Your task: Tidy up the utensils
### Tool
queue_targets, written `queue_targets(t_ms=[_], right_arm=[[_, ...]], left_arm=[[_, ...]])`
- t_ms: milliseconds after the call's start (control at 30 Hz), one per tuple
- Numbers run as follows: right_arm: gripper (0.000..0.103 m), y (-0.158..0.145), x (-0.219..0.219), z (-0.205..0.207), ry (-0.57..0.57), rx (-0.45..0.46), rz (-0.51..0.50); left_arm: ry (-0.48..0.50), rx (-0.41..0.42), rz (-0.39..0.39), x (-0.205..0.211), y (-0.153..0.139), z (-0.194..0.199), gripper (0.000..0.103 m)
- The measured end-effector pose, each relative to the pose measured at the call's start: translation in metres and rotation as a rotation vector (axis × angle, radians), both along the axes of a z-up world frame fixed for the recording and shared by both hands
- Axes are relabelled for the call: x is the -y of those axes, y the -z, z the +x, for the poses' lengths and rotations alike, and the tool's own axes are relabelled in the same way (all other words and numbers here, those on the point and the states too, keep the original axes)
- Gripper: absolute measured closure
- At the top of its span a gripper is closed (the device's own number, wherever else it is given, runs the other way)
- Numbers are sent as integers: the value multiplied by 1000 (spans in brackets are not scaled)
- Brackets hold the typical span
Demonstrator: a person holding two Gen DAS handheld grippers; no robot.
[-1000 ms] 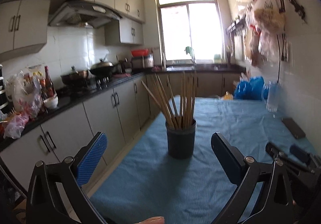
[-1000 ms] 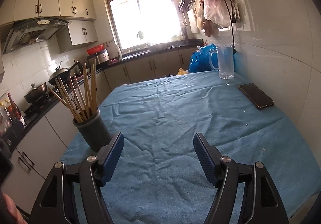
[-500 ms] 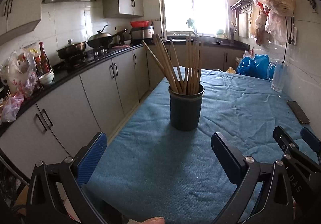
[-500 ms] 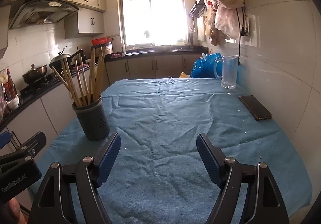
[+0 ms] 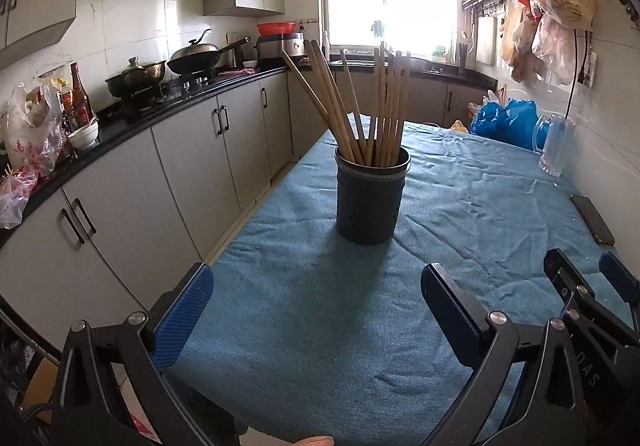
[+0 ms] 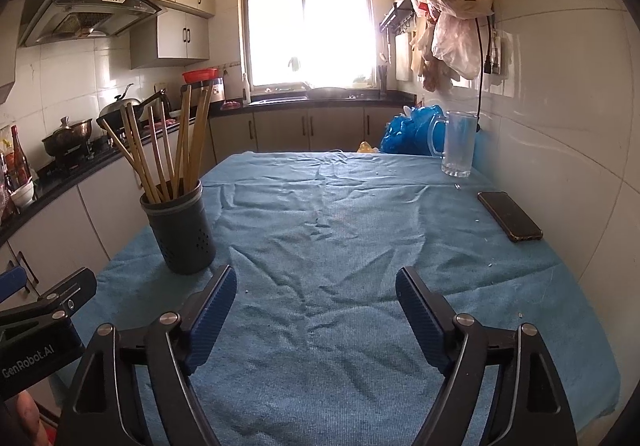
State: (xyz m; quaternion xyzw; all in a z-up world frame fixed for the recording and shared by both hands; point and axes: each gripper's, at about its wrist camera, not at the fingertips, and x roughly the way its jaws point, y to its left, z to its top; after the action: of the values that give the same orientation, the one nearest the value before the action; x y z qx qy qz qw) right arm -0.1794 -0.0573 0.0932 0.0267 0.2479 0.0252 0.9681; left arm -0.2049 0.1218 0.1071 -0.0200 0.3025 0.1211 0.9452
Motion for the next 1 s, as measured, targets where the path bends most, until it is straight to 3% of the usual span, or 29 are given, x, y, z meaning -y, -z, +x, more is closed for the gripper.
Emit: queue_targets(t_ms=[1000], right_arm=[[15, 3, -5, 2, -7, 11, -31]], left_arm=[[-2, -36, -13, -9, 10, 8, 0]])
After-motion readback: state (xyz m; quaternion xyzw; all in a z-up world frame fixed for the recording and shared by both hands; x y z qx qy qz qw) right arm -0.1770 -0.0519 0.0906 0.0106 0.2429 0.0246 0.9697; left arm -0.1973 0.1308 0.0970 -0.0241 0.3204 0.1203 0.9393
